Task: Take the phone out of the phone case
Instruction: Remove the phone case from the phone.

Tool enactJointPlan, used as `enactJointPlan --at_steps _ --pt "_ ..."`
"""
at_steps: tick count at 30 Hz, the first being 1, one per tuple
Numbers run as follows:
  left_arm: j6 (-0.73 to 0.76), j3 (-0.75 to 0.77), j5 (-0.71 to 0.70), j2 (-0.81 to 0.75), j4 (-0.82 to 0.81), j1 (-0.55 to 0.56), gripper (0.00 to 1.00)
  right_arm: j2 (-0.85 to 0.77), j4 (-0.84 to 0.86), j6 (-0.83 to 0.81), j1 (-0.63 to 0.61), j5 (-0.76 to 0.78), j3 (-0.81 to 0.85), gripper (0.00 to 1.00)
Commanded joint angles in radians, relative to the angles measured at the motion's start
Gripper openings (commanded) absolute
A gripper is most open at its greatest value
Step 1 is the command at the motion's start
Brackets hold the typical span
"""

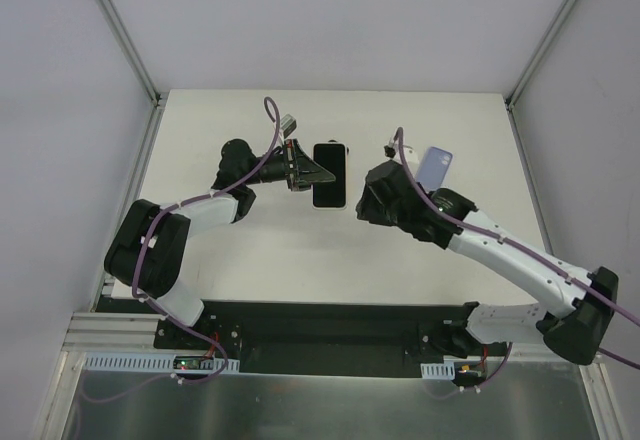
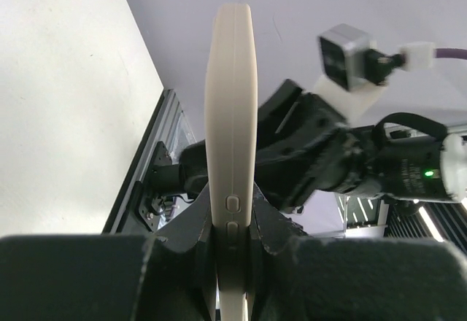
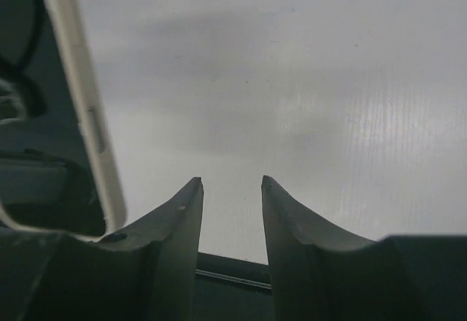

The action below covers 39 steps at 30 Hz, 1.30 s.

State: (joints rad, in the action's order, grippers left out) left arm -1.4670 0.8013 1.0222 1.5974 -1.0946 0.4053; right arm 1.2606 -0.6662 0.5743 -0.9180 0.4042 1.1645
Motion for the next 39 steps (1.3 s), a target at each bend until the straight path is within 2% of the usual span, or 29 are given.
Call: enactJointPlan --at_steps 1,12,26,39 --pt "0.046 0.03 0.015 -0.03 -0.028 0.0 0.0 -0.128 0.126 -0.024 -0.001 -0.07 0.018 0.41" --pt "0.056 0.026 0.013 -0.028 -0.013 0.0 0.0 -0.093 0.157 -0.03 -0.028 -0.13 0.035 0.41" --pt "0.06 0.041 0.013 -0.022 -0.007 0.0 0.0 -0.044 -0.004 -0.047 -0.07 0.03 0.093 0.39" --pt "0.068 0.039 0.015 -0.031 0.004 0.0 0.0 -0.062 0.02 -0.048 -0.079 0.033 0.084 0.39"
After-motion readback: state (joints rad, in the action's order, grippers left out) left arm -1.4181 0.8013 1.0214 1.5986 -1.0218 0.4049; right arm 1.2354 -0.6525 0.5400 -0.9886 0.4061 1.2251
